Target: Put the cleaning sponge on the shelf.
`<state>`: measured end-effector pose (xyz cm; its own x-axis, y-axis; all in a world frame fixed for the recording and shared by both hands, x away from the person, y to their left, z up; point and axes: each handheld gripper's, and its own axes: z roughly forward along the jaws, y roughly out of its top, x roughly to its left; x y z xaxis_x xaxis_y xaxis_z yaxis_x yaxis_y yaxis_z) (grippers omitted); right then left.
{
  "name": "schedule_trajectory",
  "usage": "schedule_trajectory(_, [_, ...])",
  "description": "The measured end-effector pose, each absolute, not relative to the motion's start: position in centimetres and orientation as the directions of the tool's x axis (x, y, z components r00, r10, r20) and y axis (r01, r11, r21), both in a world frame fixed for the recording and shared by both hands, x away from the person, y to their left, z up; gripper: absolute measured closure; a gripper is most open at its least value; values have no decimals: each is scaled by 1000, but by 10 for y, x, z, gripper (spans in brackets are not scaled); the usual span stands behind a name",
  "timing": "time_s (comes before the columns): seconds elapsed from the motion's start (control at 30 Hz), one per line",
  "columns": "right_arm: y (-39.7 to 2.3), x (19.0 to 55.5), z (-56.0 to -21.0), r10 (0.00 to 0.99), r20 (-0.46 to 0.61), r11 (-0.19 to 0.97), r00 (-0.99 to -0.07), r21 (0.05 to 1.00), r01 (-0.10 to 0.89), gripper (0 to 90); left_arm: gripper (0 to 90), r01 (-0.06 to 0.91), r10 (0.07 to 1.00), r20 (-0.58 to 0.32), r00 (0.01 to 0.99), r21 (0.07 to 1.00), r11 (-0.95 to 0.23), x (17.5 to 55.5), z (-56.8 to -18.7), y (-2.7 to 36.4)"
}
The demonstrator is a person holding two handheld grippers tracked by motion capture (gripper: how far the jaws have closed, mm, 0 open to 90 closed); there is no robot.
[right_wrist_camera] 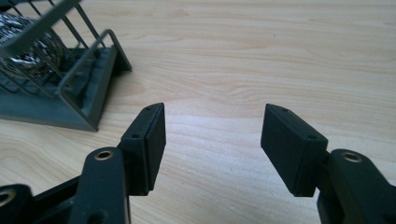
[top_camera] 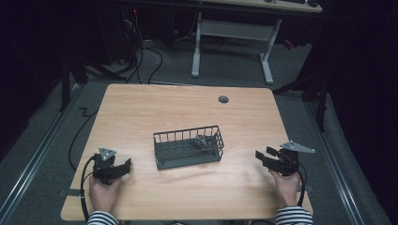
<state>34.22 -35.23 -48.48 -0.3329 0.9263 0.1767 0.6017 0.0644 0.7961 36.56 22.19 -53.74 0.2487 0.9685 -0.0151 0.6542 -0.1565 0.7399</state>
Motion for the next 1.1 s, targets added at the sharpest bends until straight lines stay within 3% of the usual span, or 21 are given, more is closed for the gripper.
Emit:
schedule_trajectory(0.57, [-339,349,-524,948,79,151,-308,740,655,389,254,654,968,-15,249,740,-157,366,-537,222])
schedule_trajectory(0.9, [-329,348,-530,950,-24,230,-312,729,645,382,255,654,968,-15,249,740,-157,365,-537,222])
schedule_trajectory(1.1, [-329,348,-530,951,-18,223,-307,728,648,379,261,654,969,-15,249,740,-156,365,-537,222])
